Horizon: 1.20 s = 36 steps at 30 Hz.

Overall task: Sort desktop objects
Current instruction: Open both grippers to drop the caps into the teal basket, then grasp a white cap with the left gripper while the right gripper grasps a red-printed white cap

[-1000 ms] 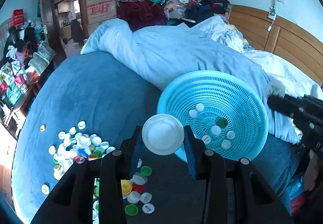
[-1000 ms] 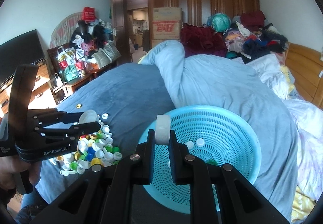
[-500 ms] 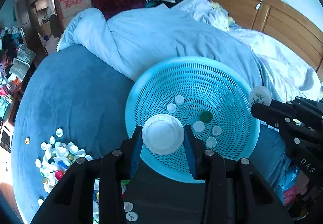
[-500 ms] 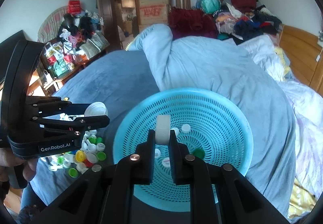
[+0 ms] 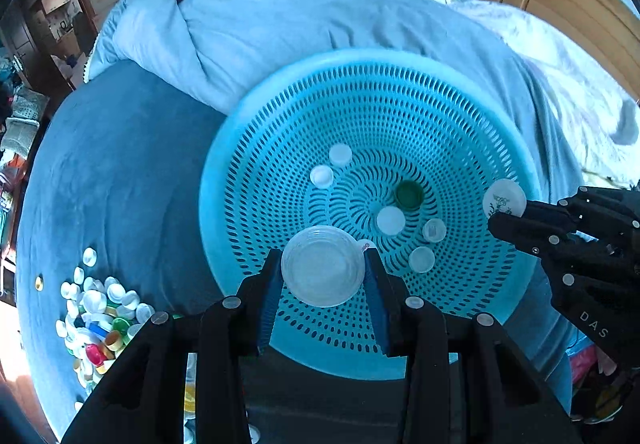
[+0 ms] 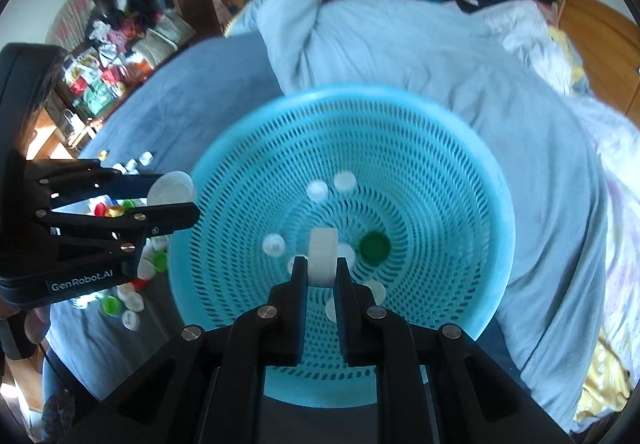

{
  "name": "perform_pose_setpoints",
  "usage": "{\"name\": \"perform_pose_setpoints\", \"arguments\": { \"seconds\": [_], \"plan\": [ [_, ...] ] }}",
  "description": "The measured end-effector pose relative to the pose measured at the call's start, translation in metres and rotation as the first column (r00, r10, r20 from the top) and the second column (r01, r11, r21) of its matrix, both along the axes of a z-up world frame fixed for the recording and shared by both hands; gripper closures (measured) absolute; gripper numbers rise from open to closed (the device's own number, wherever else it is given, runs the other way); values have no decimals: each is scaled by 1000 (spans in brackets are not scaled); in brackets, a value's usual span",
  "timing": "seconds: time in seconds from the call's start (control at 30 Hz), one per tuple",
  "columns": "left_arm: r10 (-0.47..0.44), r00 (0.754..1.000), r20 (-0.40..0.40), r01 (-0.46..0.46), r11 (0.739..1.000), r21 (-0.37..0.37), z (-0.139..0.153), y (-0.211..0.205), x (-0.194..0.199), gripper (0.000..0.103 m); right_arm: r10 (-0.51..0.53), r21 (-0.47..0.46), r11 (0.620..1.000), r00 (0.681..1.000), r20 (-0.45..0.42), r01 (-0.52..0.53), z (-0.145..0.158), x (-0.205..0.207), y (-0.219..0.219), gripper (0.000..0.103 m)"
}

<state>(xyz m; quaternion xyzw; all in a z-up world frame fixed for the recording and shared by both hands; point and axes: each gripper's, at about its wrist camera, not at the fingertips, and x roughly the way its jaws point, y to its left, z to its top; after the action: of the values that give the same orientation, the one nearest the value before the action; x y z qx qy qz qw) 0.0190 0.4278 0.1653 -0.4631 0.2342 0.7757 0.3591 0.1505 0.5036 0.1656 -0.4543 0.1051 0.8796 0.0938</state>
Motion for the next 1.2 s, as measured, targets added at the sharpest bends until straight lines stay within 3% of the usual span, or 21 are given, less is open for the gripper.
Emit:
{"name": "perform_pose_setpoints", "arguments": {
  "seconds": [0.37,0.67,0.7,0.73,0.77,0.8,0.83,0.87,1.03,1.2],
  "plan": [
    [-5,999,51,8,999,-54,-35,13,0,69,-16,-30,999,999,42,17,-29,0,11,89],
    [-11,999,36,12,999,-46,-36,19,1,69,-13,-19,1000,999,41,14,-32,-1,8,89],
    [-3,1000,27,4,999,-42,-36,18,1,64,-13,-15,1000,999,35,14,-32,-1,8,89],
    [3,1000,16,-2,999,-41,-35,18,1,51,-18,-5,1000,1000,21,18,-30,1,8,85],
    [13,1000,-4,-13,999,-40,-34,16,1,41,-23,1,1000,1000,9,23,-28,2,7,69],
    [24,999,-30,-25,999,-39,-31,14,2,30,-24,8,1000,1000,-6,24,-25,4,6,59],
    [26,999,-43,-27,999,-26,-29,11,4,30,-22,15,1000,1000,-16,22,-22,5,4,44],
    [28,999,-43,-29,999,-17,-26,8,4,30,-20,25,999,1000,-24,20,-19,6,2,40],
    [42,997,-68,-40,998,40,-10,-10,8,30,-17,50,999,998,-64,21,-5,11,-7,40],
    [37,978,-207,-13,993,114,9,-62,31,30,29,40,999,981,-193,-22,18,30,-38,40]
  ]
}}
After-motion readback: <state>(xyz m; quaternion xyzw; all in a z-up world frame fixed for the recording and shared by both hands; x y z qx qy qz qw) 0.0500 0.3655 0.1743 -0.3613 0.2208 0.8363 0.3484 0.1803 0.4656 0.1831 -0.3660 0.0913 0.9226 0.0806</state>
